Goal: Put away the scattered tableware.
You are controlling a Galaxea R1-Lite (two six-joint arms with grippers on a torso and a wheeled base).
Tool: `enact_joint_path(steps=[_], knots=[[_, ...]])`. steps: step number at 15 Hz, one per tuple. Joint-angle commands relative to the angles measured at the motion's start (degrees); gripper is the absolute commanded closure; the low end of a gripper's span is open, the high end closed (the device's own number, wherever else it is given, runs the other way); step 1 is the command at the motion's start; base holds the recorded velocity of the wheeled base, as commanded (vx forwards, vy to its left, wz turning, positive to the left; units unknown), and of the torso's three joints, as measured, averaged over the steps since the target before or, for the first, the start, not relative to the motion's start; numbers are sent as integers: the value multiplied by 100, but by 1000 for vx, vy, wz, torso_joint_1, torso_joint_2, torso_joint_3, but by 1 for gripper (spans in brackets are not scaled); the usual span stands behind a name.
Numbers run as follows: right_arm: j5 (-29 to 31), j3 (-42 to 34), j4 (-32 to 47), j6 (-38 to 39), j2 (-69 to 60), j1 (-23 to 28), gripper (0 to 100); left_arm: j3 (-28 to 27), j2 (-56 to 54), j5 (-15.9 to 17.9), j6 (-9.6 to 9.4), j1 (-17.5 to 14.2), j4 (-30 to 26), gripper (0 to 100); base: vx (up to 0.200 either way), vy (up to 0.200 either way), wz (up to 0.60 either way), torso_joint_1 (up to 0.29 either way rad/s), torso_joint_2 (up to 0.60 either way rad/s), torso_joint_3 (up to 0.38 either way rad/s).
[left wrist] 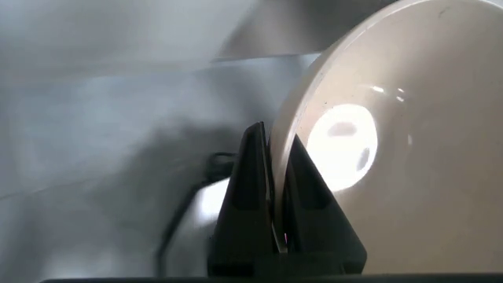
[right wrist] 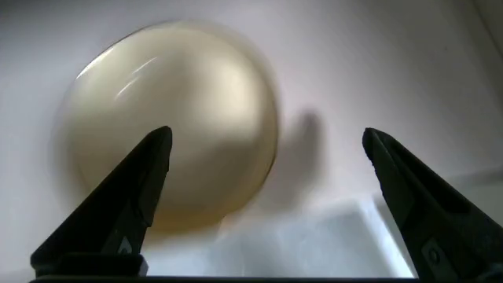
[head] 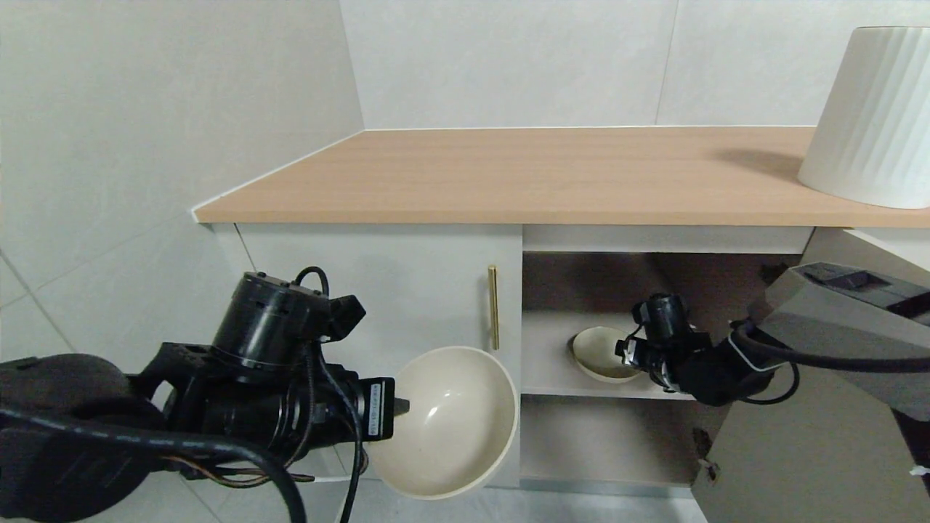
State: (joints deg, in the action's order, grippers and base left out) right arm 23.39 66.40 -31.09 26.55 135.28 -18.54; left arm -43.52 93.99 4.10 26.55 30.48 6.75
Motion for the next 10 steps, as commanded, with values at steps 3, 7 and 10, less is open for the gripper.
enact_joint_path(steps=[3,7,10], knots=[[-1144,-883,1474,-1,-2313,-730,0,-69,840,-656,-36,336,19,100,0,0,0,0,0,0],[-2278,-1086,3029,-80,-3904,-1670,0,-95,963,-752,-36,494,19,100,0,0,0,0,0,0],[-2471,-1094,3777,-440,-3965,-2452,0,-157,963,-752,-36,565,28,100,0,0,0,0,0,0]])
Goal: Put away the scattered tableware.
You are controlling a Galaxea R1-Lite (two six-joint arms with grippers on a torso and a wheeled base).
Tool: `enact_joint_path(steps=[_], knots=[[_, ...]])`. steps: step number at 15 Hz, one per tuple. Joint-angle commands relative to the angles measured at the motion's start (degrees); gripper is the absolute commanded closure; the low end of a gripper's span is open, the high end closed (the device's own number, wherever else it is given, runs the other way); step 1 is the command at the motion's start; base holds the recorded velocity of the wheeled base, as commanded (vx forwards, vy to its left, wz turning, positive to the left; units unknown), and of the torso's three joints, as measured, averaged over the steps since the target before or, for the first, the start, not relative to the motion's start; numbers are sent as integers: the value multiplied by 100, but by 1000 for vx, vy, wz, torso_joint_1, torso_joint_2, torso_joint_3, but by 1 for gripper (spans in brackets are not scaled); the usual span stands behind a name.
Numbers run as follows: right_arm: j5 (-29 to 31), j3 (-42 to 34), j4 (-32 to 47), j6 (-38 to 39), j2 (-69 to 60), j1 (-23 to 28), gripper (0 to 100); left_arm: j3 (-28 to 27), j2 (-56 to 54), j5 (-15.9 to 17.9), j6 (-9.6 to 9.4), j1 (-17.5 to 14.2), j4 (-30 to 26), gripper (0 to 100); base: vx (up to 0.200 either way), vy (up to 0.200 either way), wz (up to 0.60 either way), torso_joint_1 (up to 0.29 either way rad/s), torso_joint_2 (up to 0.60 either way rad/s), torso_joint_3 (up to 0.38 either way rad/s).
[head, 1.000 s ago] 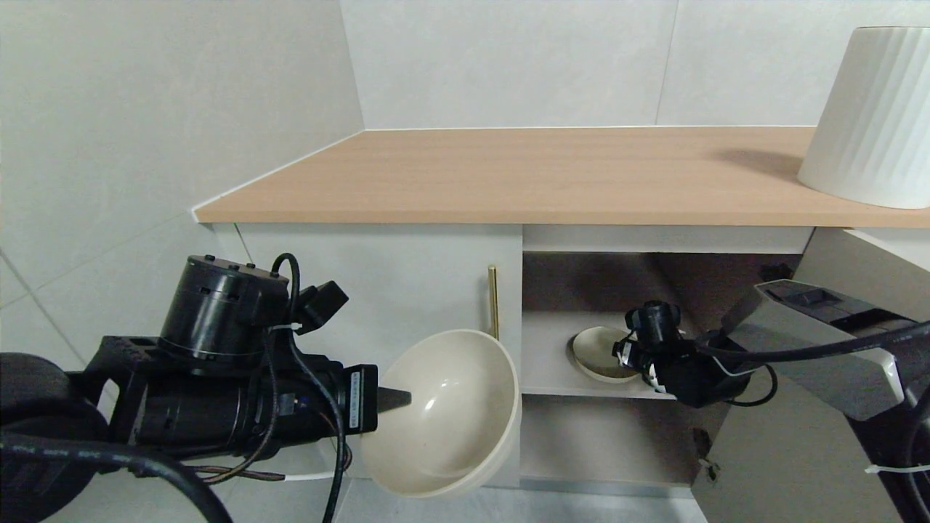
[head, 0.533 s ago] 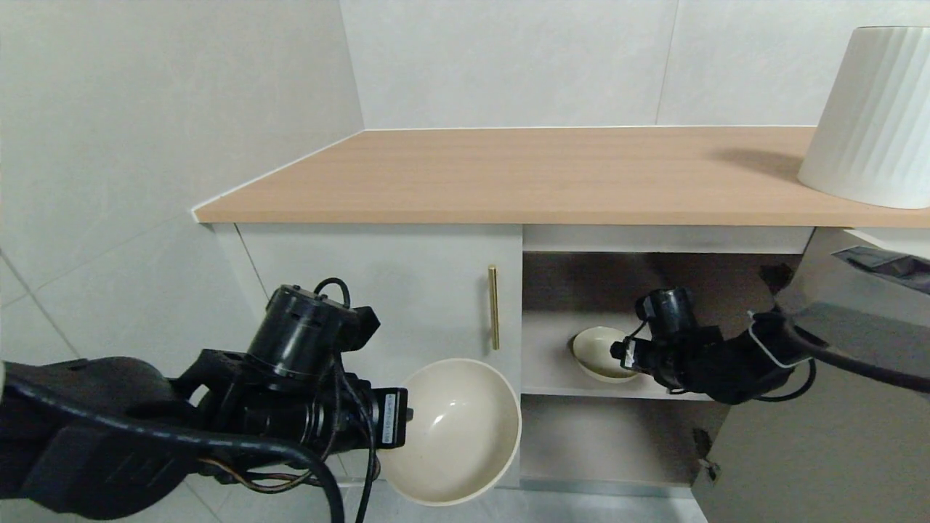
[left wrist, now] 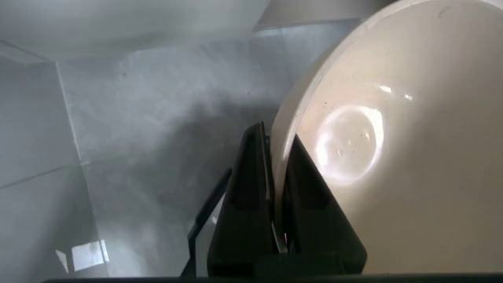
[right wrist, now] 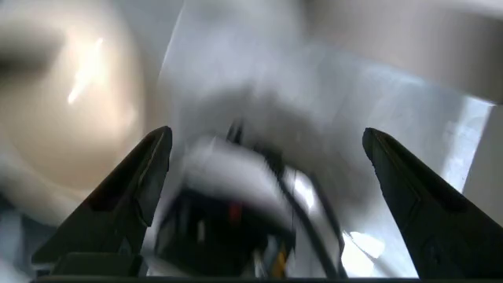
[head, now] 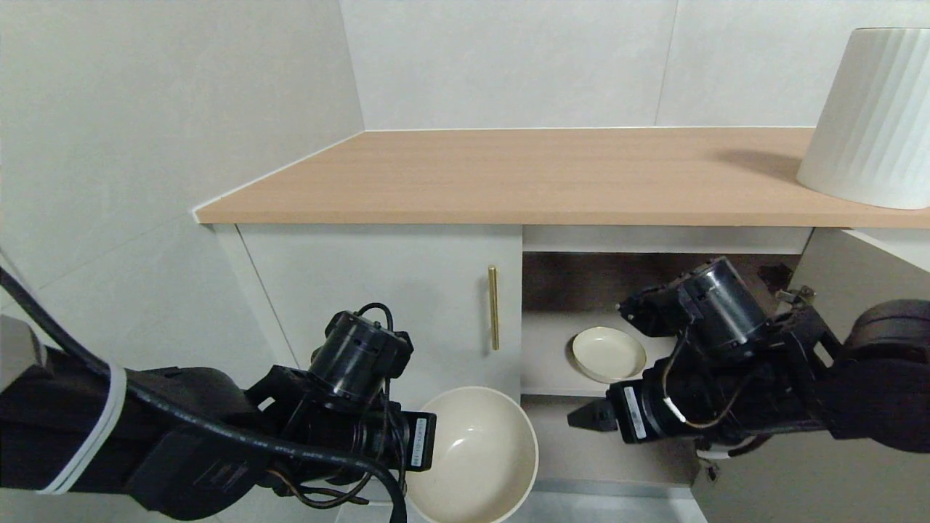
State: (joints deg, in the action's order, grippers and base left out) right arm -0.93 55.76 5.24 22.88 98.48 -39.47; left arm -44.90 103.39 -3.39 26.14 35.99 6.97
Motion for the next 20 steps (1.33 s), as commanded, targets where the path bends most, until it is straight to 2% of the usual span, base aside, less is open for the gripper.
enact_joint_path(steps=[1,5,10,13,14,20], knots=[[-30,-48,144,-65,-180,-474,0,-45,23,5,5,40,-3,100,0,0,0,0,0,0],[-22,-39,91,-47,295,-764,0,-54,67,5,14,110,6,100,0,0,0,0,0,0],[101,-21,-304,129,576,-834,0,-63,59,5,5,172,15,100,0,0,0,0,0,0],[453,-4,-577,208,858,-869,0,-89,59,5,14,181,15,100,0,0,0,0,0,0],[488,-4,-682,296,901,-869,100,-89,59,5,14,181,6,100,0,0,0,0,0,0],[488,-30,-709,349,796,-887,100,-89,147,5,14,189,6,100,0,0,0,0,0,0]])
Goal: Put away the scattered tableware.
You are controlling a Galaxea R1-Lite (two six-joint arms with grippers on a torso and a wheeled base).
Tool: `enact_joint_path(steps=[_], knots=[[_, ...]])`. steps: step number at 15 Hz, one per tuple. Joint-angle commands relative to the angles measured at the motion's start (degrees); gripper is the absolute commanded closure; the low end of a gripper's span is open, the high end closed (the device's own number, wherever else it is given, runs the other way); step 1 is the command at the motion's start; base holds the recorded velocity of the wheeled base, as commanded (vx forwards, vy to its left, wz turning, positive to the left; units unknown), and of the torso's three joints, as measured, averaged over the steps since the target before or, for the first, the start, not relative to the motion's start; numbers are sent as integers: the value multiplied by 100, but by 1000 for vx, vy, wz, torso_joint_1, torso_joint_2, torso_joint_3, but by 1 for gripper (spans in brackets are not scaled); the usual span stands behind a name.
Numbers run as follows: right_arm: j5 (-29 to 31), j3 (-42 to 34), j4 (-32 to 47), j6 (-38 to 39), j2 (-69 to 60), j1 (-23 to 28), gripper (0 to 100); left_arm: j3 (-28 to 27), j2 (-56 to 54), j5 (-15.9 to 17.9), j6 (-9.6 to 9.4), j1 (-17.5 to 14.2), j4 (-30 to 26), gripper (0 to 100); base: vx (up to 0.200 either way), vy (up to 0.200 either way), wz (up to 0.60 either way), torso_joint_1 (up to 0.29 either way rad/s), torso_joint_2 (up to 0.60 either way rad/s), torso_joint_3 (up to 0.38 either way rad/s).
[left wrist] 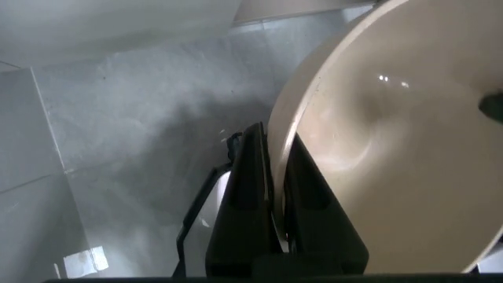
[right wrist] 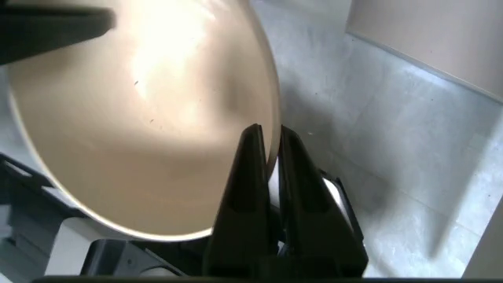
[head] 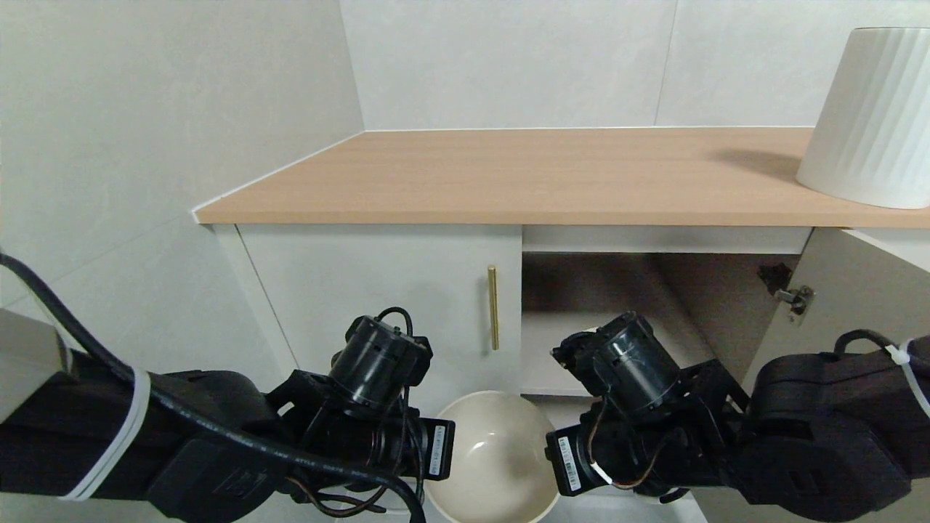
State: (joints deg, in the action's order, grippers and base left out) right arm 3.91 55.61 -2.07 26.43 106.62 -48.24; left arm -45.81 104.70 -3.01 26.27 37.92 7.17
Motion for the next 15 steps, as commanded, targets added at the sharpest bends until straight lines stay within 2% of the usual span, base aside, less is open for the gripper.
enact_joint_path(steps=[1,5,6,15], knots=[[13,-15,23,-6,-18,-10,100,2,6,-33,1,-4,-14,100,0,0,0,0,0,0],[13,-24,23,-15,-1,-10,100,2,-29,-33,1,-4,-14,100,0,0,0,0,0,0],[13,-24,23,-15,8,-10,100,2,-38,-42,1,-4,-14,0,0,0,0,0,0,0],[57,-15,23,-15,245,7,100,-77,-266,-42,62,-13,206,0,0,0,0,0,0,0]])
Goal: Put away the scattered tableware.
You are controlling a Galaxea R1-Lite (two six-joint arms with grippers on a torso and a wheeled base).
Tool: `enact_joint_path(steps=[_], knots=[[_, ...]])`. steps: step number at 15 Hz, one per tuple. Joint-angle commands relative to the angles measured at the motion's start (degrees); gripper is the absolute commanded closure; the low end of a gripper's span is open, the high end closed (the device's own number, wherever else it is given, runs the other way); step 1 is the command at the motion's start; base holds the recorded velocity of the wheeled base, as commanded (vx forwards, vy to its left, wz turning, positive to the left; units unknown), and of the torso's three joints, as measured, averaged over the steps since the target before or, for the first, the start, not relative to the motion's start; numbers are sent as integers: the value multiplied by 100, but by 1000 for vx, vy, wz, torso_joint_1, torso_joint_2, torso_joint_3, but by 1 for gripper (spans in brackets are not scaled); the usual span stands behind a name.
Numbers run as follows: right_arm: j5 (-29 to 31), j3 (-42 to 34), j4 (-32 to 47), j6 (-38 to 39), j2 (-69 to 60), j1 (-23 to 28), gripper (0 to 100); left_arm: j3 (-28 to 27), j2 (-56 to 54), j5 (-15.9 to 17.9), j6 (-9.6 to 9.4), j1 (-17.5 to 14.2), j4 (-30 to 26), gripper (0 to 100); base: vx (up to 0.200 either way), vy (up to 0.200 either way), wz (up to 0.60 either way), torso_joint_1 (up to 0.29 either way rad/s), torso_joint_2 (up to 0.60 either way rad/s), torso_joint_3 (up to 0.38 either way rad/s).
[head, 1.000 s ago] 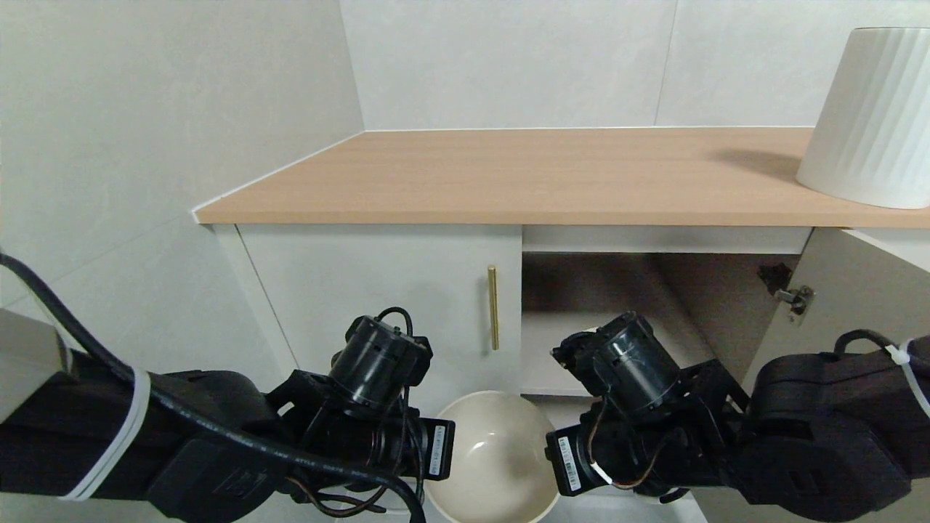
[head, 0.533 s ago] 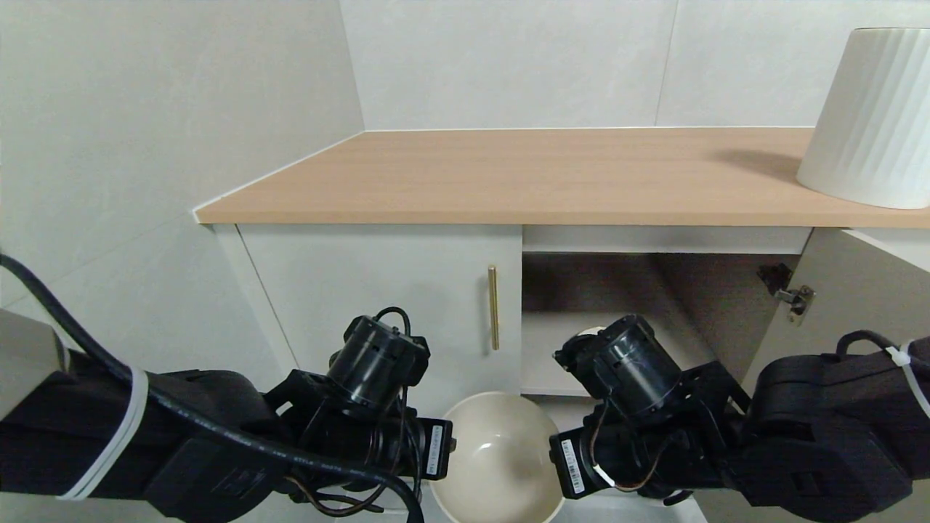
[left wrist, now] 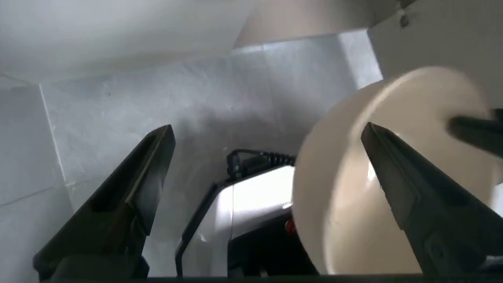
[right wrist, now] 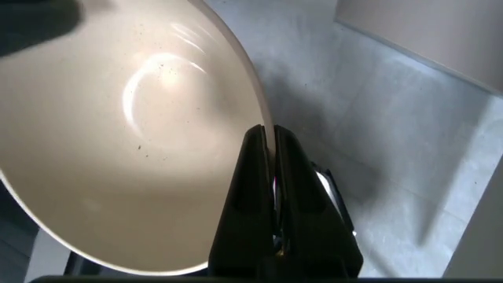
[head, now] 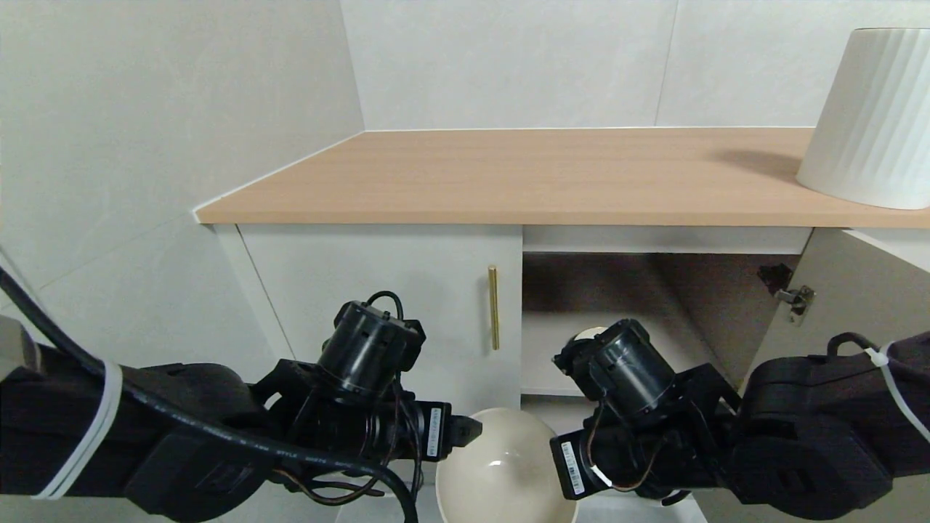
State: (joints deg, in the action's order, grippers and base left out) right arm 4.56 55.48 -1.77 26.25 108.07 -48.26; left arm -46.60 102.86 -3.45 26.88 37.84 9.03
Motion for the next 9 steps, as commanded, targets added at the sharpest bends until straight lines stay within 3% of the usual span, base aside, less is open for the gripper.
enact_joint_path(steps=[1,5,9], knots=[[151,24,-17,12,294,186,100,11,-161,11,10,-13,46,0,0,0,0,0,0,0],[915,59,-922,12,1155,1073,100,11,-223,20,116,-13,46,0,0,0,0,0,0,0],[994,51,-1959,135,1471,2023,100,11,-223,11,116,-13,46,0,0,0,0,0,0,0]])
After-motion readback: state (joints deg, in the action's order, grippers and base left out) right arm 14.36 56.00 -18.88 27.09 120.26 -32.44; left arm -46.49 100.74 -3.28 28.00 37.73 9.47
